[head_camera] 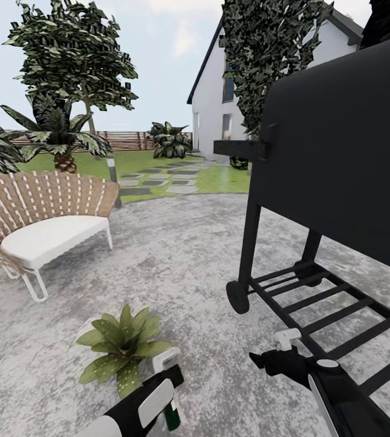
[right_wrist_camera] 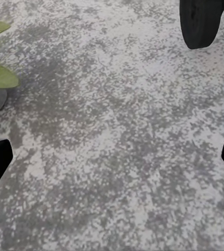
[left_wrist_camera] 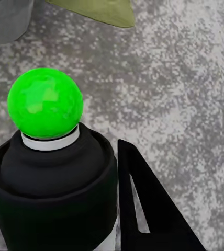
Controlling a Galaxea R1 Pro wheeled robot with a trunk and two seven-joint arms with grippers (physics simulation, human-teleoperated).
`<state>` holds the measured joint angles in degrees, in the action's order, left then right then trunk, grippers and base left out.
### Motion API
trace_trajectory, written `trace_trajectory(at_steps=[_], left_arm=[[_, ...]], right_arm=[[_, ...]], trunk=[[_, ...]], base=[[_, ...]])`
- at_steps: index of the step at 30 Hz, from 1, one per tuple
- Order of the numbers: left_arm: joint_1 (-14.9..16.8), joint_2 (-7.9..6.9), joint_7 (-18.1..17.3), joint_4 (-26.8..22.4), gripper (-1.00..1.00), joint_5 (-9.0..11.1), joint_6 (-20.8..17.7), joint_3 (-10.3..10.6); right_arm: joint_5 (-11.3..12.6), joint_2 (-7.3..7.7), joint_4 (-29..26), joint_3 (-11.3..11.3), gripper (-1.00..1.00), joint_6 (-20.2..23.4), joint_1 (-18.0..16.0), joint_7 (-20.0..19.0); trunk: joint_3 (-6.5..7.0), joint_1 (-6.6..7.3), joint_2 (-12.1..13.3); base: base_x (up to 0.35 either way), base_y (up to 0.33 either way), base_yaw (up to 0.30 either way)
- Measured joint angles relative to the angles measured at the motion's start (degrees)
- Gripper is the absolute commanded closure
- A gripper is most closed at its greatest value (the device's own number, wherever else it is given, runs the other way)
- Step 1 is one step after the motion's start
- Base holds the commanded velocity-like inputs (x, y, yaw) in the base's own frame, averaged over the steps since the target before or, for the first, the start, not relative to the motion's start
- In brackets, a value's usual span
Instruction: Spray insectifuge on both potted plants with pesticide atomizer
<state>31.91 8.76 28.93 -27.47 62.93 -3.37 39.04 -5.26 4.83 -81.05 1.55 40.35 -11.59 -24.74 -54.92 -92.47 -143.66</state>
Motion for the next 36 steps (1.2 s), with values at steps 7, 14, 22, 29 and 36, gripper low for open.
trace_trajectory(at_steps=[7, 14, 22, 29, 36], left_arm=[[0.00, 0.28, 7.33, -0.45, 1.00, 0.83, 2.94, 0.12], [0.00, 0.20, 8.31, -0.44, 1.00, 2.14, 7.96, 0.07], [0.00, 0.11, 8.03, 0.30, 1.00, 6.30, 8.05, 0.05], [0.00, 0.02, 8.64, 0.20, 1.00, 11.37, 7.57, 0.00], [0.00, 0.01, 8.75, 0.27, 1.00, 12.20, 7.82, -0.03]], right_arm=[[0.08, 0.06, 0.41, -0.30, -1.00, -0.15, 0.03, 0.40], [0.07, 0.00, 0.14, -0.41, -1.00, -2.03, 0.08, 0.22], [0.08, 0.06, 0.26, -1.56, -1.00, -1.94, 0.08, 0.22], [0.07, 0.03, 0.19, -1.64, -1.00, -1.85, 0.08, 0.22], [0.07, 0.05, 0.27, -1.70, -1.00, -1.51, 0.08, 0.22]], trunk=[[0.00, 0.00, 0.00], [0.00, 0.00, 0.00], [0.00, 0.00, 0.00], [0.00, 0.00, 0.00], [0.00, 0.00, 0.00]], base=[[0.004, -0.003, 0.000], [0.156, -0.020, 0.000], [0.282, -0.146, 0.000], [0.144, -0.061, 0.000], [0.137, -0.006, 0.000]])
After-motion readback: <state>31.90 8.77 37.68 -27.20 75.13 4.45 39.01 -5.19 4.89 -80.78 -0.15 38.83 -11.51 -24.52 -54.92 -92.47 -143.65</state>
